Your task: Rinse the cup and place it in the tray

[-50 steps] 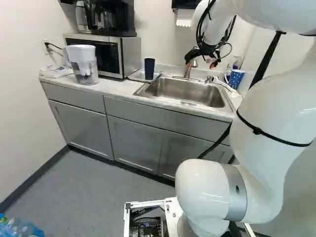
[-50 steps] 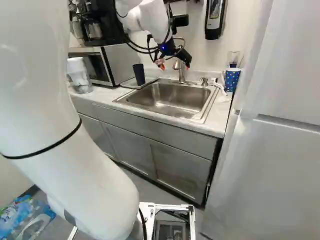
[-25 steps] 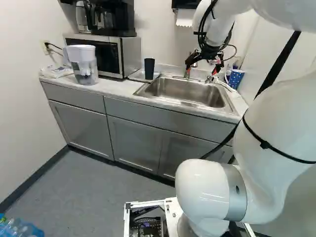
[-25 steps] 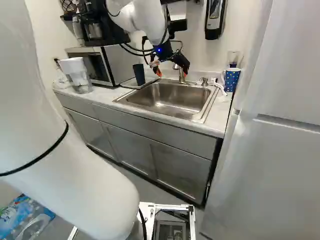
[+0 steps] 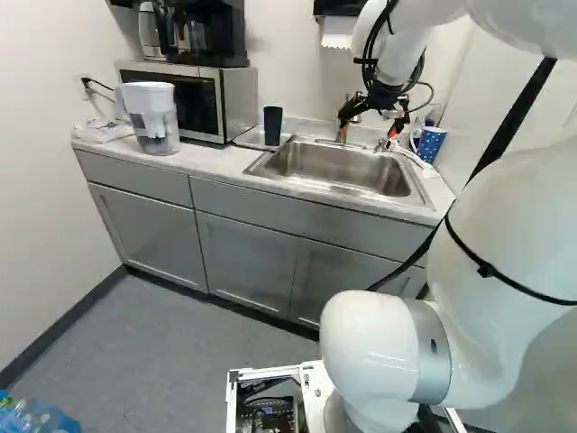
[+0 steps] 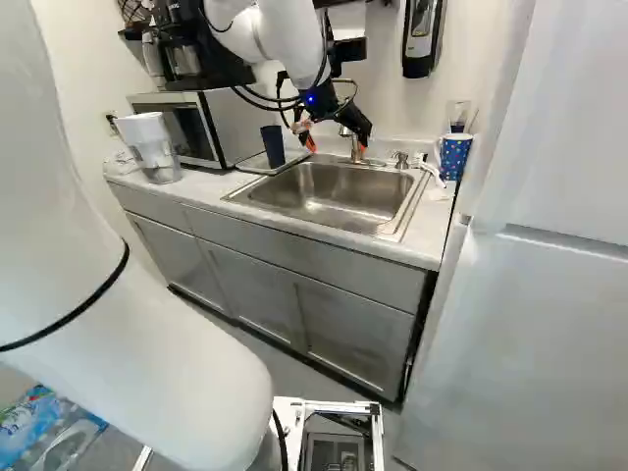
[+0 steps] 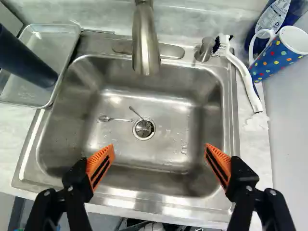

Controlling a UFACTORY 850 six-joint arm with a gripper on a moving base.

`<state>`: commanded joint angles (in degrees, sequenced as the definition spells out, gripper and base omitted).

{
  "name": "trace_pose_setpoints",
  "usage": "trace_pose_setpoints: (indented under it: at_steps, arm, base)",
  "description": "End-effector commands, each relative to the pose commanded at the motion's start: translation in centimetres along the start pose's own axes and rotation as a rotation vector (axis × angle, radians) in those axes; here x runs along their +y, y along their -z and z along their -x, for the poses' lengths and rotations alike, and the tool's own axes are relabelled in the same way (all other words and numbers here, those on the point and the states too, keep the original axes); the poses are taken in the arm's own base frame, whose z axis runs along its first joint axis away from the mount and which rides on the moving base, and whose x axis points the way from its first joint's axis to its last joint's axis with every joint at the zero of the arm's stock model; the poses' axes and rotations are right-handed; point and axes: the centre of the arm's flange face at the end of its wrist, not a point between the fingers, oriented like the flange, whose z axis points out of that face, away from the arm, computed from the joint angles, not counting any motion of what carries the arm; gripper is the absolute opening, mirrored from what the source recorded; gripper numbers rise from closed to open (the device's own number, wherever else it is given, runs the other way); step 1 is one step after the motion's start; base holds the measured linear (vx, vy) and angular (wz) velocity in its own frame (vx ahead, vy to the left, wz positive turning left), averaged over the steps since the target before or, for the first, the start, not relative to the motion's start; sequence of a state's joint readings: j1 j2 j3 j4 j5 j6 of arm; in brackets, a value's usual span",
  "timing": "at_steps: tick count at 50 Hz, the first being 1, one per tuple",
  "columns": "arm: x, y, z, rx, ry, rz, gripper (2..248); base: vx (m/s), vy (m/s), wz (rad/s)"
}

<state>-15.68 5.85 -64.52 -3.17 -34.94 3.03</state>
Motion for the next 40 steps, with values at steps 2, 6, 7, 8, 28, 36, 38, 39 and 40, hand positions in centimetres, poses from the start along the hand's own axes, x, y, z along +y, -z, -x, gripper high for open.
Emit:
trace_pose_setpoints:
  at_steps: [2, 6, 7, 8, 28, 36, 38, 39, 40]
  arm:
    - [0.0, 0.0, 0.0, 0.0, 0.0, 0.0, 247]
    - [0.0, 0.0, 0.0, 0.0, 0.0, 0.0, 247]
    - [0.0, 0.0, 0.0, 0.0, 0.0, 0.0, 247]
    - [0.0, 0.0, 0.0, 0.0, 0.0, 0.0, 247]
    - [0.0, 0.0, 0.0, 0.0, 0.0, 0.0, 247]
    - [0.0, 0.0, 0.0, 0.0, 0.0, 0.0, 247]
    - [0.0, 0.0, 0.0, 0.0, 0.0, 0.0, 247]
    - [0.0, 0.0, 0.0, 0.0, 0.0, 0.0, 247]
    - [0.0, 0.0, 0.0, 0.0, 0.0, 0.0, 247]
  base:
    - [0.0, 0.0, 0.0]
    - [0.0, 0.0, 0.0]
    - [0.0, 0.0, 0.0]
    - [0.0, 0.0, 0.0]
    - [0.0, 0.0, 0.0]
    - [0.0, 0.0, 0.0]
    - [0.0, 0.0, 0.0]
    - [0.0, 0.0, 0.0]
    - [0.0, 0.0, 0.0]
